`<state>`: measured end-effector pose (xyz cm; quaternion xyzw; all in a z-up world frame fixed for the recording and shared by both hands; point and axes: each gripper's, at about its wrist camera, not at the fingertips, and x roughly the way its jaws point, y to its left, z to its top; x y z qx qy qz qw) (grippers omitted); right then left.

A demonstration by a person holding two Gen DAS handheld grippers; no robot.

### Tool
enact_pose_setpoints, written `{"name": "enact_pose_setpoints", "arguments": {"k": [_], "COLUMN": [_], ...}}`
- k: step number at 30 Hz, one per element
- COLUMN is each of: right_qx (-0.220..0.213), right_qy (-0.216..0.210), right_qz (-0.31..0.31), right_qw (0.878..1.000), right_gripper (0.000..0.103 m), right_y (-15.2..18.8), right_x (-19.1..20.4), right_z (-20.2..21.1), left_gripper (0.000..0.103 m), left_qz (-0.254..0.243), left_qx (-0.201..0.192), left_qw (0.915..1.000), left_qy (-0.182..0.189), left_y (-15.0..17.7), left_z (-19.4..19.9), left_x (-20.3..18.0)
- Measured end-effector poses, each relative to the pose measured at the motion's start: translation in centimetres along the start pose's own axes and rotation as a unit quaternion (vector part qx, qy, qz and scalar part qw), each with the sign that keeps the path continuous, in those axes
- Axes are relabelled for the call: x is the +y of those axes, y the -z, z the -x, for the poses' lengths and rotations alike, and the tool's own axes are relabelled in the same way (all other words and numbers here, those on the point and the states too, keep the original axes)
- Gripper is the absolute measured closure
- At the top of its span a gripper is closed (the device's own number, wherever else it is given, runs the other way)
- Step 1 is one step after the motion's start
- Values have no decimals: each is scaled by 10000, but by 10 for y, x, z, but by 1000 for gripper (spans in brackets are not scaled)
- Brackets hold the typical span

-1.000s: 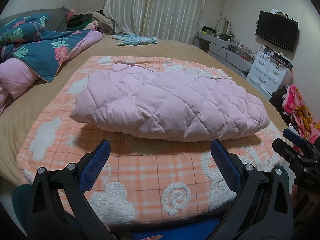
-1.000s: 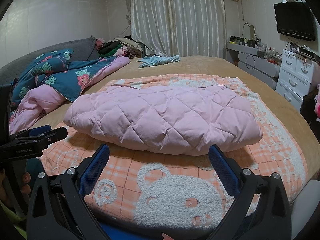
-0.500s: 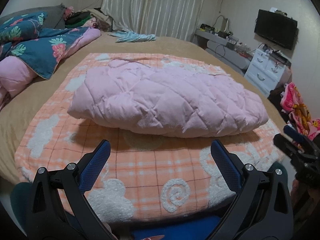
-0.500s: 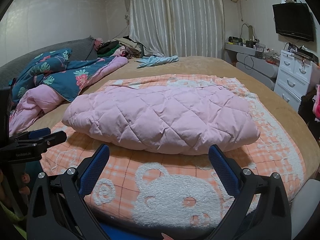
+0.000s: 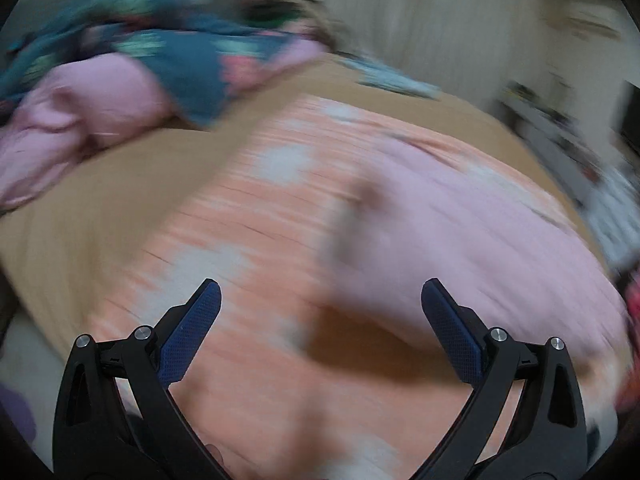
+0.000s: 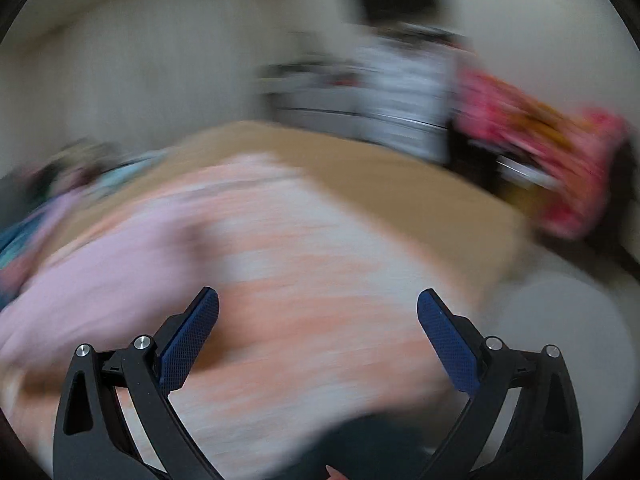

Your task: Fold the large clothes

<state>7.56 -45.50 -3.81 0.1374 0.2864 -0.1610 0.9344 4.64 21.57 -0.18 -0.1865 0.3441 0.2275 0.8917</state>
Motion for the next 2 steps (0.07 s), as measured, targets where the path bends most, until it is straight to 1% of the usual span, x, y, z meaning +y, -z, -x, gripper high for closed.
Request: {"name": "enact_pose_setpoints", "arguments": {"k": [1,2], "right_qx": [49,122], "right_qy": [428,1170], "right_qz": [-281,-531], "right_qw": [9987,9916], "right_gripper": [4,4], "right_y": [-5,-9], "right_x": [-35,-79], "right_z": [-17,-37], "left_gripper": [9,9], "left_qz": [167,227], "left_qx": [-98,-177], "left_qw": [9992,9974], "left_qy": [-359,-663], "left_y": [-17,-28], "left_z": [-14,-24], "left_x": [25,41]}}
